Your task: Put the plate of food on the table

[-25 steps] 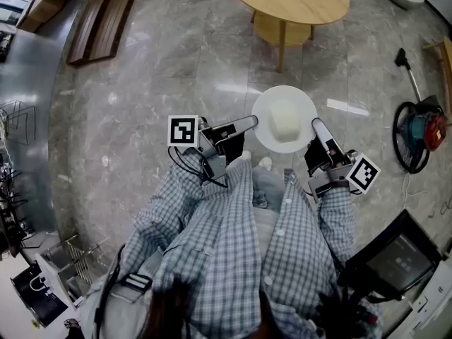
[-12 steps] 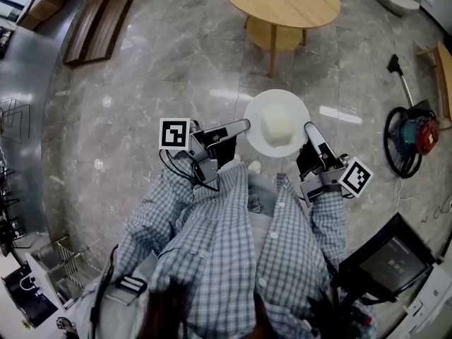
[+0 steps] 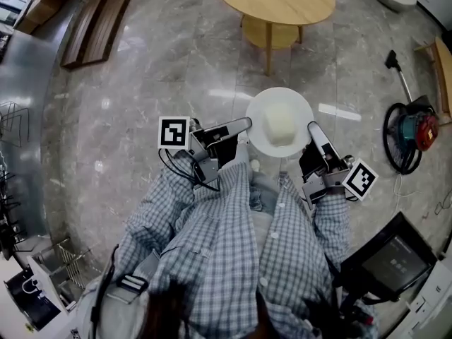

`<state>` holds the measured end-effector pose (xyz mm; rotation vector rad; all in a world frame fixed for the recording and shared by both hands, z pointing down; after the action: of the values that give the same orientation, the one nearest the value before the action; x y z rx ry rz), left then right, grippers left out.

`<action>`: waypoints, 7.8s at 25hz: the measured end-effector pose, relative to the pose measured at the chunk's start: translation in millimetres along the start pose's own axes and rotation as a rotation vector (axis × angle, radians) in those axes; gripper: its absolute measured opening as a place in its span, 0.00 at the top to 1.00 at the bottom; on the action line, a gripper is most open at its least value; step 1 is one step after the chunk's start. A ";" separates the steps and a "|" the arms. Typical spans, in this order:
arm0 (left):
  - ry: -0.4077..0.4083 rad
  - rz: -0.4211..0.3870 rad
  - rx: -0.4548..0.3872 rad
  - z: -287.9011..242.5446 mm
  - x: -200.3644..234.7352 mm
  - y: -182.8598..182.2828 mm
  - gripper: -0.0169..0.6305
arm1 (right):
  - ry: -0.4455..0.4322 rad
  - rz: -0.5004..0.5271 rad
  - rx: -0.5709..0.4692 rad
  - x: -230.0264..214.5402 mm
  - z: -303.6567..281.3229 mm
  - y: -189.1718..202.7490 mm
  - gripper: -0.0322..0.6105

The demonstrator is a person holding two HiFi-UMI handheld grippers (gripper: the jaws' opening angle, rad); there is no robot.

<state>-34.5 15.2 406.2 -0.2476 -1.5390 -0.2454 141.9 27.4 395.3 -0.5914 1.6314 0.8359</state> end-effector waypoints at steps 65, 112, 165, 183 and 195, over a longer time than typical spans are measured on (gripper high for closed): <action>0.026 0.012 -0.077 -5.6 -8.8 -14.1 0.95 | -0.013 0.000 0.026 8.1 -17.1 -19.8 0.92; 0.023 0.016 -0.174 -13.6 -11.7 -24.0 0.95 | -0.027 -0.005 0.130 1.7 -38.4 -39.6 0.92; -0.028 0.016 -0.198 -8.4 -21.4 -19.9 0.95 | 0.025 0.011 0.175 7.7 -41.0 -38.1 0.92; -0.095 0.033 -0.225 3.0 -5.7 -8.6 0.95 | 0.084 0.037 0.245 -3.5 -46.6 -23.0 0.92; -0.165 0.038 -0.222 8.1 12.5 -4.3 0.95 | 0.113 0.031 0.281 -19.0 -48.8 -14.5 0.92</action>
<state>-43.3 13.6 418.8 -0.4823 -1.6687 -0.3742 127.0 -20.9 415.4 -0.4222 1.8259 0.5895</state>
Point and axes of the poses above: the fingertips, and each gripper's own axes: z backward along the fingers, x to its left, y out of its underside, the point moved 2 cm from there along z, backward along the fingers, and after that the axes turned 3 degrees about -y, right-handed, at the moved point
